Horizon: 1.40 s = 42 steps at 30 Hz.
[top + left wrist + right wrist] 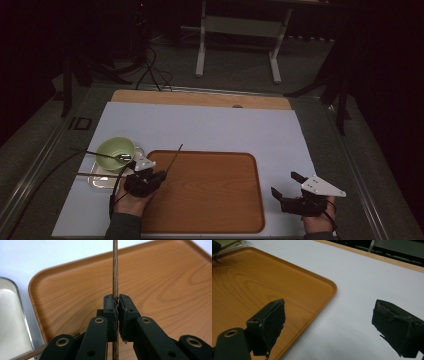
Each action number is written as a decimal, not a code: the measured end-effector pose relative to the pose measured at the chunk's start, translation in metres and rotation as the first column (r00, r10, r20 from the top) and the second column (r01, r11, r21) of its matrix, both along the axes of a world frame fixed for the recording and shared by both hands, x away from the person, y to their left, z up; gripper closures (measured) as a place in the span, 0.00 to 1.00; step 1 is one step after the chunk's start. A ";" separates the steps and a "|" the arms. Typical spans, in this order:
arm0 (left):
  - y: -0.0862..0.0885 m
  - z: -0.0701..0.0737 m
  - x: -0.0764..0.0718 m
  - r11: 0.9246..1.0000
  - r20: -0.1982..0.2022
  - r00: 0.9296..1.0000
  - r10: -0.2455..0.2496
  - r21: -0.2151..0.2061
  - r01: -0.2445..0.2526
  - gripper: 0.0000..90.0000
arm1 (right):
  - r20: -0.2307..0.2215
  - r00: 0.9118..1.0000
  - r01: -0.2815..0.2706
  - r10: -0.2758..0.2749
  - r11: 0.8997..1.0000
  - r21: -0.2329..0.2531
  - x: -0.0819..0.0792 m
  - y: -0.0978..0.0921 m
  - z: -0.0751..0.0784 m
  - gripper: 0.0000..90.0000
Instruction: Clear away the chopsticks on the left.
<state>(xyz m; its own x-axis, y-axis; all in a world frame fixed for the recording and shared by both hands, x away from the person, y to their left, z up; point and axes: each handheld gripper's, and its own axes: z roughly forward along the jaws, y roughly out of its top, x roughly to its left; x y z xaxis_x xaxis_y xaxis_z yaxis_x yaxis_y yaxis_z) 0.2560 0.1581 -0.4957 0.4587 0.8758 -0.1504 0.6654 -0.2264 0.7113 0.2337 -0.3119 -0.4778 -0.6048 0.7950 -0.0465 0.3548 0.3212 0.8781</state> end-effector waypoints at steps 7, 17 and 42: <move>0.001 -0.008 -0.001 1.000 -0.006 1.000 0.021 -0.001 -0.021 0.94 | -0.001 1.000 -0.001 0.001 1.000 0.000 0.000 0.000 0.000 0.12; 0.002 -0.015 -0.004 0.999 -0.009 0.999 0.042 0.012 -0.042 0.94 | -0.002 1.000 0.000 0.000 1.000 -0.001 0.000 0.000 0.000 0.12; 0.008 -0.026 -0.022 0.993 -0.014 0.996 0.093 0.078 -0.091 0.93 | -0.002 1.000 -0.001 0.001 1.000 -0.004 0.000 0.000 0.000 0.12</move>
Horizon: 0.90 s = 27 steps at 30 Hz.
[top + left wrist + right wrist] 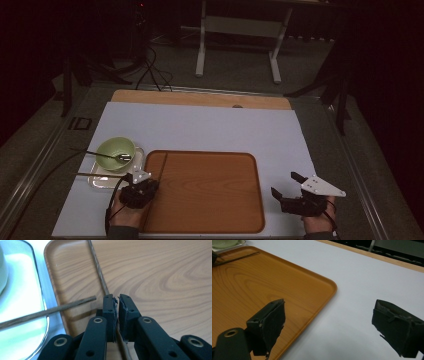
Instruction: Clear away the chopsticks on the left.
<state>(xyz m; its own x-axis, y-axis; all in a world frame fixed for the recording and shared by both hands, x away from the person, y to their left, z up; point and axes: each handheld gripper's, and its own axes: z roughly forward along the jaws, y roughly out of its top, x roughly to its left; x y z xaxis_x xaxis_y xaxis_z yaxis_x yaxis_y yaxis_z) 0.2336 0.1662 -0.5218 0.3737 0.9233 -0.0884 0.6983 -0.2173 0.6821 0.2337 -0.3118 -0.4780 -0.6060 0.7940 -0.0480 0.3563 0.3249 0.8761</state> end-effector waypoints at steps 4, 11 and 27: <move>0.000 -0.001 -0.002 1.000 0.001 1.000 0.000 0.012 0.000 0.93 | 0.001 1.000 0.000 0.000 1.000 0.000 0.000 0.000 0.000 0.12; 0.002 -0.002 -0.007 0.999 0.006 1.000 0.012 0.040 -0.013 0.94 | 0.000 1.000 0.001 -0.001 1.000 0.000 0.000 0.000 0.000 0.12; 0.012 -0.001 -0.012 0.997 0.003 0.998 0.058 0.041 -0.058 0.93 | 0.000 1.000 0.000 0.000 1.000 0.000 0.000 0.000 0.000 0.12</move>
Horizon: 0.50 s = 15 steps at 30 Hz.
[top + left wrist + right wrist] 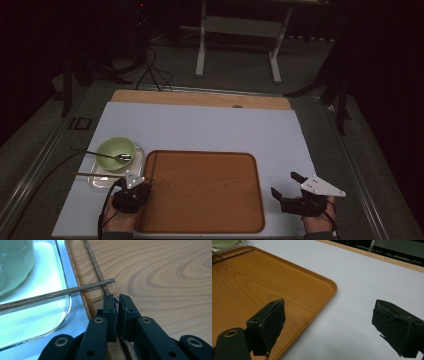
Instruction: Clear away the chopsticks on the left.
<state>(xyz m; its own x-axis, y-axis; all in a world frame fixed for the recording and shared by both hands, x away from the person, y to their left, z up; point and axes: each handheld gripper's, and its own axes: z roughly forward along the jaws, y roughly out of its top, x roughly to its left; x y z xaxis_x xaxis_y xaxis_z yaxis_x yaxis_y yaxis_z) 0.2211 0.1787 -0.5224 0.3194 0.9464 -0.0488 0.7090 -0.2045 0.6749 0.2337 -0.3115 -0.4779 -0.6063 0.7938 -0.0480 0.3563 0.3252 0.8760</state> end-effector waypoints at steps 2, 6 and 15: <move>0.001 0.000 -0.001 1.000 0.001 1.000 0.001 0.000 -0.001 0.91 | 0.000 1.000 0.000 0.000 1.000 0.000 0.000 0.000 0.000 0.12; 0.003 0.002 -0.002 1.000 0.005 1.000 0.001 -0.005 -0.001 0.87 | 0.001 1.000 0.000 0.000 1.000 0.001 0.000 0.000 0.000 0.12; 0.004 0.012 -0.008 0.999 0.000 0.999 -0.040 -0.020 0.040 0.73 | -0.001 1.000 -0.001 0.001 1.000 0.000 0.000 0.000 0.000 0.12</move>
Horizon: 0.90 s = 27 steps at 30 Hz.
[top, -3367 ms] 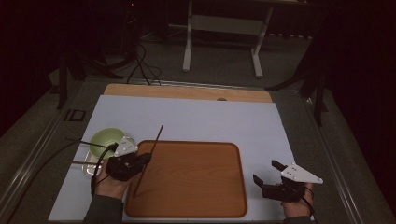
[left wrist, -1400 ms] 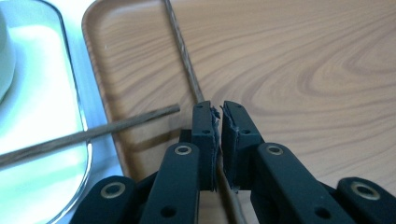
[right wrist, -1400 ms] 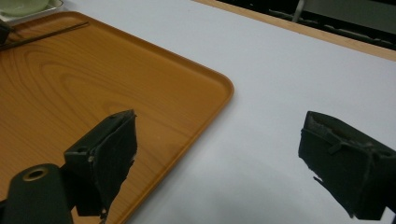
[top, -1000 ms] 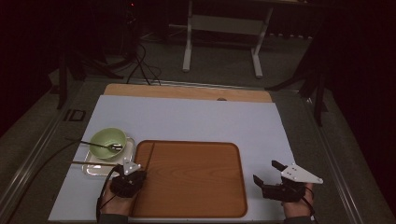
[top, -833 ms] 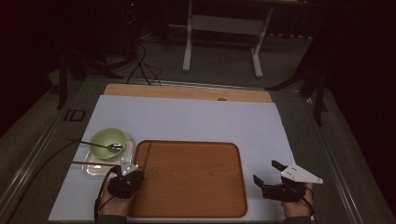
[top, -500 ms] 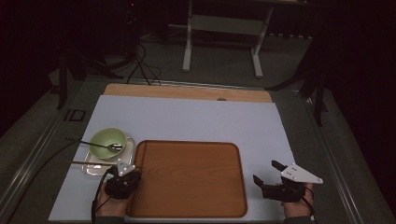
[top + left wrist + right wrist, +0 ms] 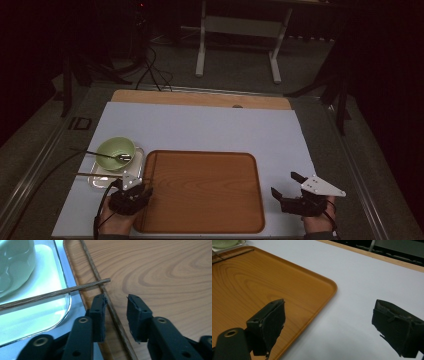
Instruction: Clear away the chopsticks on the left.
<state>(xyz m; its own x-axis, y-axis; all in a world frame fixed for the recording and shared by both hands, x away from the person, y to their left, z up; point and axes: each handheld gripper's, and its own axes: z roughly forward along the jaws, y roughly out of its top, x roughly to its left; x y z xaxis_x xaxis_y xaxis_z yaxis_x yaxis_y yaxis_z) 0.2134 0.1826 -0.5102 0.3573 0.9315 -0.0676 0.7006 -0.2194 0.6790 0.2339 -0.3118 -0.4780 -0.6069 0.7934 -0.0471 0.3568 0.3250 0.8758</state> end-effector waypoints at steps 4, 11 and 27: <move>0.003 0.010 -0.003 0.999 0.011 1.000 -0.006 -0.037 0.006 0.65 | 0.001 1.000 0.000 0.000 1.000 0.000 0.000 0.000 0.000 0.12; 0.004 0.027 -0.007 0.999 0.062 0.997 -0.046 -0.012 0.047 0.48 | 0.000 1.000 -0.001 0.001 1.000 -0.001 0.000 0.000 0.000 0.12; 0.020 0.054 -0.007 0.991 0.162 0.978 -0.128 -0.019 0.133 0.38 | 0.002 1.000 0.004 -0.004 1.000 0.002 0.000 -0.001 0.000 0.12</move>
<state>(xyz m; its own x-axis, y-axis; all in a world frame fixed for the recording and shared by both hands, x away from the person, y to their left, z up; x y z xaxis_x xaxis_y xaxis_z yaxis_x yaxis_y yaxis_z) 0.2066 0.2026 -0.4567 0.4841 0.8746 -0.0263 0.5486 -0.2800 0.7878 0.2335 -0.3129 -0.4775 -0.6034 0.7961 -0.0471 0.3561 0.3219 0.8773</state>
